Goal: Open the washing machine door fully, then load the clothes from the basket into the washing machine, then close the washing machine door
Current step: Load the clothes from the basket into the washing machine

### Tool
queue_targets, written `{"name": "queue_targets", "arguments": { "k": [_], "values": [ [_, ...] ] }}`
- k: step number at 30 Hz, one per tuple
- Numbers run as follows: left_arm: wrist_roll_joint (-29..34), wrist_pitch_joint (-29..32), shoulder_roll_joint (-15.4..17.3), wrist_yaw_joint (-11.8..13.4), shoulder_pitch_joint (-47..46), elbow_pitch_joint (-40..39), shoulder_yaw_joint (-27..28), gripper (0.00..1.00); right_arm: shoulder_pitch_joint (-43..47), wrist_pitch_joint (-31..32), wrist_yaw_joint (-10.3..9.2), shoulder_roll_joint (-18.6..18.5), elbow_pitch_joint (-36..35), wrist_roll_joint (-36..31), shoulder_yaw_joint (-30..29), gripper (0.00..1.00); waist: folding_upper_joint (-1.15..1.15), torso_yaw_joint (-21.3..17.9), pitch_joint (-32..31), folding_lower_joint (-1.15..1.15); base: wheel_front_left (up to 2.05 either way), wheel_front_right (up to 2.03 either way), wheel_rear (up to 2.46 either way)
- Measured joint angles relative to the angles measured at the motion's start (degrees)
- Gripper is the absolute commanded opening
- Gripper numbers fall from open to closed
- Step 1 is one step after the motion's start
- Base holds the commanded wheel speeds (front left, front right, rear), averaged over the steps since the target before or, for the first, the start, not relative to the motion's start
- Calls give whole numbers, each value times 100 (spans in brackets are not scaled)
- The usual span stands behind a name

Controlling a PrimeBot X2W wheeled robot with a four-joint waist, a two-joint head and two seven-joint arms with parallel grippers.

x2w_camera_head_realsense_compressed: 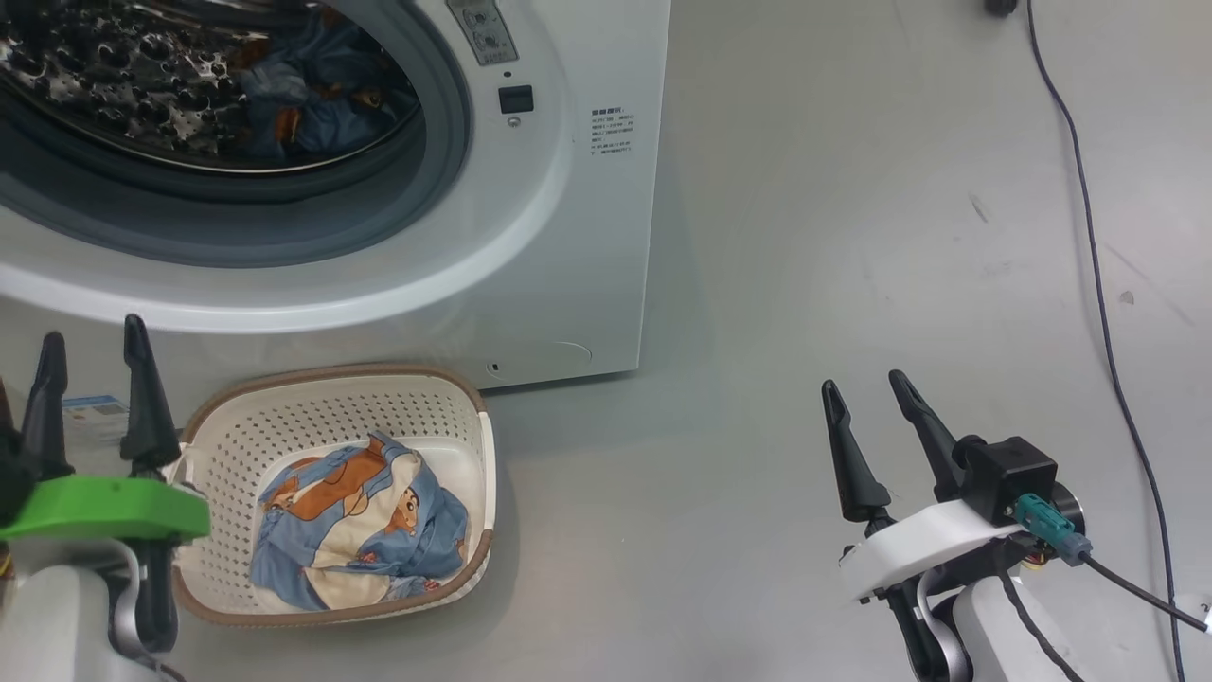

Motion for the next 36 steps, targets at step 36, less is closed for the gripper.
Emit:
{"name": "queue_targets", "arguments": {
  "k": [36],
  "values": [
    [783,4,-576,238,2675,-1146,441,100,634,1,186,-12,46,-105,-210,100,0,-184,-1115,0,0,0,0]
  ]
}}
